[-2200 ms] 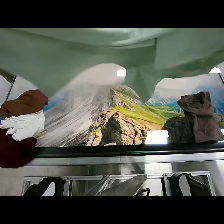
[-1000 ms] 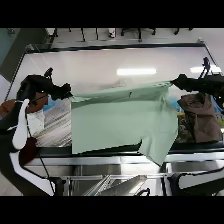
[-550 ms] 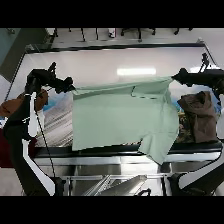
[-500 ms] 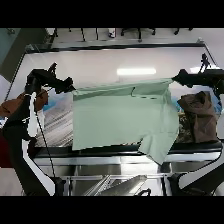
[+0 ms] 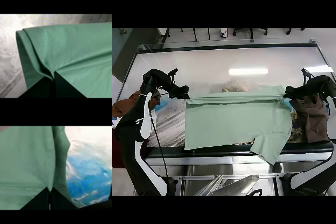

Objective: Fold the shirts.

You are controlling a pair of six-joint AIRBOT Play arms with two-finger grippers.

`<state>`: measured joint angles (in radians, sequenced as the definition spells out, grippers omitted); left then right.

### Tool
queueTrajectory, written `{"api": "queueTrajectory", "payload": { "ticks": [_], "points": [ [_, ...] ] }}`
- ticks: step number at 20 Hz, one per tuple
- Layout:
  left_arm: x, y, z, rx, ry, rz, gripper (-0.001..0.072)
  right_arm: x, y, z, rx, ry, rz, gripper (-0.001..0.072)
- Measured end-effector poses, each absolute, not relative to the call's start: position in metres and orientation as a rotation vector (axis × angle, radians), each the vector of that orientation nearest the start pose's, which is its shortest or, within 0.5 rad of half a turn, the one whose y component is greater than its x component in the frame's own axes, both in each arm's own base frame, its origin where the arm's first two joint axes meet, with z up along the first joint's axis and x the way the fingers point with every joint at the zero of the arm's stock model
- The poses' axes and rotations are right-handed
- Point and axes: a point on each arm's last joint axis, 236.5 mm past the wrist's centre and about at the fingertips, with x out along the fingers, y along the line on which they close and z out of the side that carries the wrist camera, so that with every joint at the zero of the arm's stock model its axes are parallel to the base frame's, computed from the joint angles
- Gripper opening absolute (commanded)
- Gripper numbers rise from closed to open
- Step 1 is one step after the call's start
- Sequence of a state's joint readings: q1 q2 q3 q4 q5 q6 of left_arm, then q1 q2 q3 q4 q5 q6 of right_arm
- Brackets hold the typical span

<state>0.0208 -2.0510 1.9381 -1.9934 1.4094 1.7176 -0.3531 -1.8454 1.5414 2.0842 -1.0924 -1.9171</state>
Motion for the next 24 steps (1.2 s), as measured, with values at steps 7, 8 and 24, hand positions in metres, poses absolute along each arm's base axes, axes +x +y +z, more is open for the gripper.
{"api": "queueTrajectory", "payload": {
  "ticks": [7, 8, 24],
  "points": [
    [0.498, -0.08, -0.08, -0.164, 1.506, -0.389, 0.0013, 0.493, -0.072, -0.09, 0.424, 1.246, 0.133, 0.0023],
    [0.498, -0.08, -0.08, -0.159, 1.506, -0.39, 0.0013, 0.494, -0.071, -0.091, 0.423, 1.247, 0.132, 0.0029],
    [0.427, -0.042, -0.012, -0.291, 1.65, -0.305, 0.0607, 0.432, -0.058, 0.016, 0.534, 1.233, 0.184, 0.0343]
  ]
}}
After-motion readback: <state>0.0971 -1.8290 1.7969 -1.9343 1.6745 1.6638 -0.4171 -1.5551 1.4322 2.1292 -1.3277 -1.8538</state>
